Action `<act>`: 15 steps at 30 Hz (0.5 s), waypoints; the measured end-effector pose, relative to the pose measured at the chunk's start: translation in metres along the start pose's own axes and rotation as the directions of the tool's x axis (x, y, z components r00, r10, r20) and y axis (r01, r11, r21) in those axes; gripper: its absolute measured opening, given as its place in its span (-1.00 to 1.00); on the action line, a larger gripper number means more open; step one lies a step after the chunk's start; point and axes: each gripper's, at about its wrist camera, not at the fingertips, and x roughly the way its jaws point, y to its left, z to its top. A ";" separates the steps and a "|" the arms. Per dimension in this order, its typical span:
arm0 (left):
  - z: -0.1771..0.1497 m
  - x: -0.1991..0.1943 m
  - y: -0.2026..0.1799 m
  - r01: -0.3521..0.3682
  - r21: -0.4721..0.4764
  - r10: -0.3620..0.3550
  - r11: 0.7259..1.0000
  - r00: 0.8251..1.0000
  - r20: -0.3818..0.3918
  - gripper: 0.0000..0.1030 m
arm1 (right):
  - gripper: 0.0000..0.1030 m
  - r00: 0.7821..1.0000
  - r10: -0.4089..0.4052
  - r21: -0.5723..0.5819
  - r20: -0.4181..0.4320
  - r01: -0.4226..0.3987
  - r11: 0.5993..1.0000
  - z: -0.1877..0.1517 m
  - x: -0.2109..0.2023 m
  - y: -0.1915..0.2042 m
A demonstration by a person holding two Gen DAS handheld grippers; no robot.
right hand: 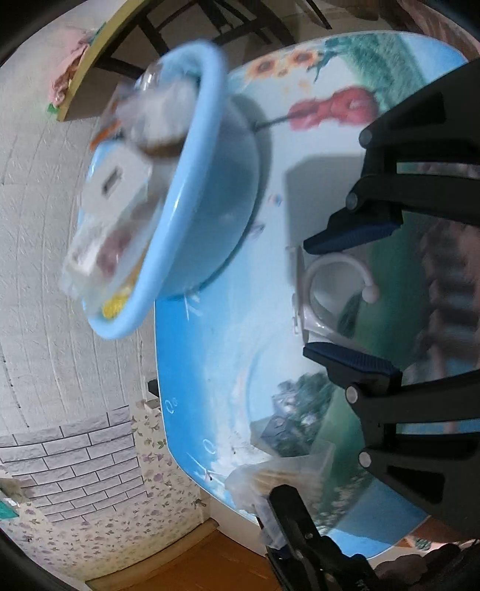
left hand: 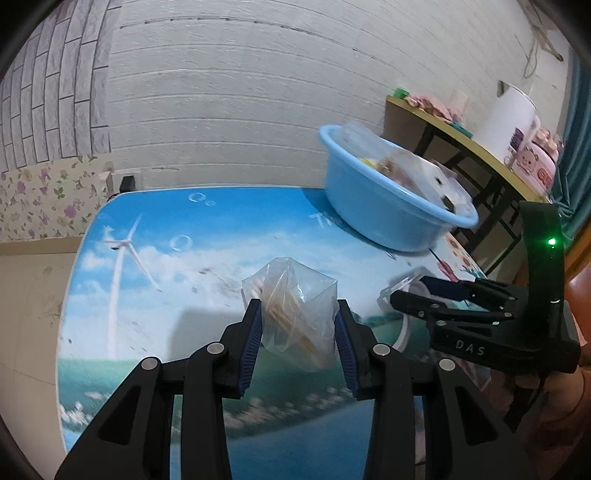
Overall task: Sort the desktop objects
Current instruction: 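Lift the toothpick bag and white hook and carry both over the basin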
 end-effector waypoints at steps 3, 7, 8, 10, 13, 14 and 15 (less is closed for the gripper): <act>-0.004 -0.001 -0.015 0.008 0.009 -0.008 1.000 1.000 -0.009 -0.28 | -0.06 1.000 -0.006 -0.001 0.006 0.006 1.000 -0.009 -0.012 -0.015; -0.008 -0.003 -0.035 -0.009 0.024 0.010 1.000 1.000 -0.019 -0.28 | -0.06 1.000 -0.014 0.013 0.008 0.014 1.000 -0.018 -0.019 -0.031; -0.009 -0.003 -0.039 -0.016 0.025 0.016 1.000 1.000 -0.021 -0.28 | -0.06 1.000 -0.016 0.017 0.008 0.016 1.000 -0.020 -0.021 -0.035; -0.011 -0.003 -0.046 -0.036 0.027 0.037 0.999 0.999 -0.026 -0.28 | -0.06 1.000 -0.018 0.033 0.007 0.018 0.999 -0.027 -0.025 -0.046; -0.014 -0.001 -0.054 -0.063 0.025 0.064 0.998 0.997 -0.043 -0.28 | -0.06 1.000 -0.022 0.049 0.004 0.022 0.999 -0.034 -0.027 -0.057; -0.015 -0.001 -0.055 -0.070 0.024 0.071 0.997 0.996 -0.046 -0.28 | -0.06 1.000 -0.025 0.052 0.004 0.025 0.998 -0.037 -0.028 -0.061; -0.016 0.000 -0.057 -0.075 0.024 0.077 0.997 0.996 -0.050 -0.27 | -0.06 1.000 -0.031 0.051 0.004 0.031 0.998 -0.040 -0.029 -0.065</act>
